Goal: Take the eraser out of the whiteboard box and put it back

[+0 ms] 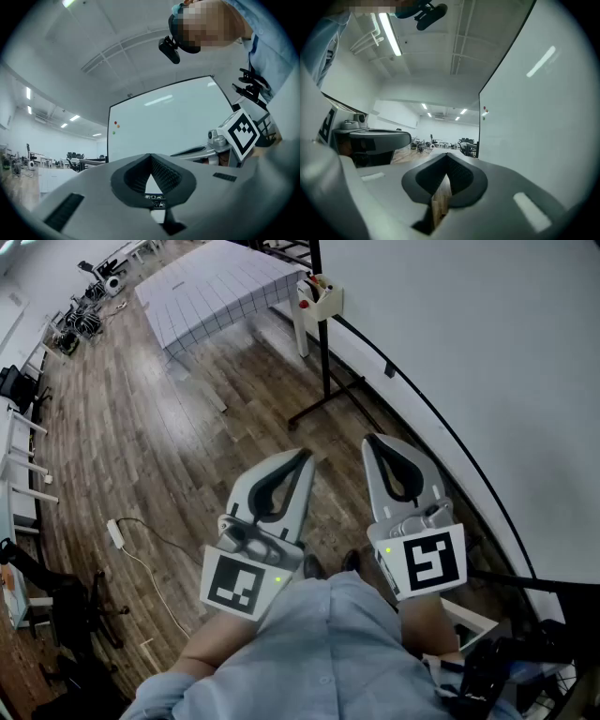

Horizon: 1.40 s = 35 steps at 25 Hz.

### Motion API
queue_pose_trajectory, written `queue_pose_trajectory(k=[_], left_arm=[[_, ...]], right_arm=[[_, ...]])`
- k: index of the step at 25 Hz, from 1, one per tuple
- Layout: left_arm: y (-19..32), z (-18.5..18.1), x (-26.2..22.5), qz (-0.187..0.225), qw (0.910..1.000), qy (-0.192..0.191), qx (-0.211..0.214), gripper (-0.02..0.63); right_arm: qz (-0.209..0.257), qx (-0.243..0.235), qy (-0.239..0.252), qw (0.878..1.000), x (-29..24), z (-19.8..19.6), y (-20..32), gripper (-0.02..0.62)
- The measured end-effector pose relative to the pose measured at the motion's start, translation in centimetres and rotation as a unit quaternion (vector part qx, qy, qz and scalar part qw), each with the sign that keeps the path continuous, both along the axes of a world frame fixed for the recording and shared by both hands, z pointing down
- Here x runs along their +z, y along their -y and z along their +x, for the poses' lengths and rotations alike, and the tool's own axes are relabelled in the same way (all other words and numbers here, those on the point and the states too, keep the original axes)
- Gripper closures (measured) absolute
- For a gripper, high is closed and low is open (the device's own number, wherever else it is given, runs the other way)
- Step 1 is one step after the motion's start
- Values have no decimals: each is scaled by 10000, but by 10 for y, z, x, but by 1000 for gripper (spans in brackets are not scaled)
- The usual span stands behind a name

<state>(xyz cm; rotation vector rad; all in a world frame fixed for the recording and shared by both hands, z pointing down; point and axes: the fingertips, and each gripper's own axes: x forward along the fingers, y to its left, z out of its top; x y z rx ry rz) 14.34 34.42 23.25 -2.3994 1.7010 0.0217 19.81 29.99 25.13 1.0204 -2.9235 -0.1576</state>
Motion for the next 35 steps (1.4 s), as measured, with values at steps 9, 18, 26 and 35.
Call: queue_pose_trajectory(k=[9,18,26,35], left_arm=[[4,8,3,-23,10000,-5,-15,607],[17,22,8,-85,9999,64,-36,607],[25,50,4,-68,9998,159,-86,607],[41,34,18,-241,9993,113,-271,607]], right_arm=[[-9,-19,32,10000,2,7,4,595],[-77,-31,99,9999,8,21,17,595],[-106,-242,220,9994,2,41,26,594],[-141,-530,99,9984,17,22,44,594]])
